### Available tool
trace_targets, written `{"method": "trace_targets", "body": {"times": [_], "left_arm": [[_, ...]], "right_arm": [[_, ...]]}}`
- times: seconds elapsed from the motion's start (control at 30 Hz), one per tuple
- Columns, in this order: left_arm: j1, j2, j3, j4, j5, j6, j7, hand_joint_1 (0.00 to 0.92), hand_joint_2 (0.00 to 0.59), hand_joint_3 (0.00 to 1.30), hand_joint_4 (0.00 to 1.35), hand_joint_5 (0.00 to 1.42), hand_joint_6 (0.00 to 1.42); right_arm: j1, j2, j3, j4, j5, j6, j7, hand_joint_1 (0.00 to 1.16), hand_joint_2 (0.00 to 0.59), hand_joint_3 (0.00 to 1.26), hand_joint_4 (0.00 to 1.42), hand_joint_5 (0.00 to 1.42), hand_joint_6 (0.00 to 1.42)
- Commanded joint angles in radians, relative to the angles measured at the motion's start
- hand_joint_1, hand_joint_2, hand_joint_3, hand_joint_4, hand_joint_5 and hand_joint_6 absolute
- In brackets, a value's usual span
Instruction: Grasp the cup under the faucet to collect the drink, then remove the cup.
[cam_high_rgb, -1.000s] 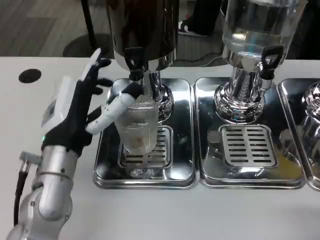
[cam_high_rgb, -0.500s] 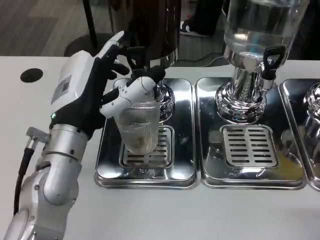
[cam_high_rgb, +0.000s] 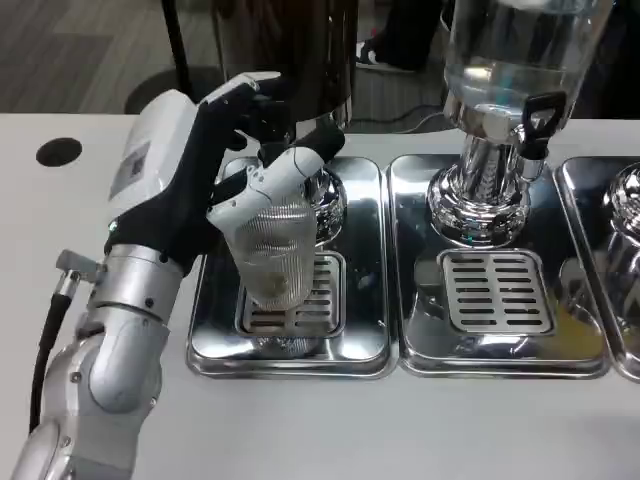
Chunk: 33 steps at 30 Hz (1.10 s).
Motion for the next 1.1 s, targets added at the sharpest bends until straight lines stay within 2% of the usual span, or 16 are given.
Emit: {"method": "trace_targets", "body": {"times": [0.03,0.47,1.1], "left_arm": [[0.015,-0.009,-0.007,-0.027,0.02,-0.01,0.011,0.0,0.058,0.41,0.45,0.45,0.48],[0.046,-0.014,-0.011,-0.053,0.063,-0.019,0.043,0.0,0.068,0.59,0.54,0.5,0.5],[0.061,-0.017,0.001,-0.06,0.058,-0.026,0.067,0.0,0.07,0.64,0.57,0.52,0.53]], "right_arm": [[0.0,0.0,-0.005,0.004,0.008,-0.009,-0.002,0.65,0.522,0.33,0.27,0.2,0.07],[0.005,0.002,-0.004,0.004,0.006,-0.011,-0.003,0.65,0.522,0.33,0.27,0.2,0.07],[-0.003,0.001,-0.001,0.006,0.006,-0.008,-0.001,0.64,0.533,0.33,0.27,0.2,0.06]]}}
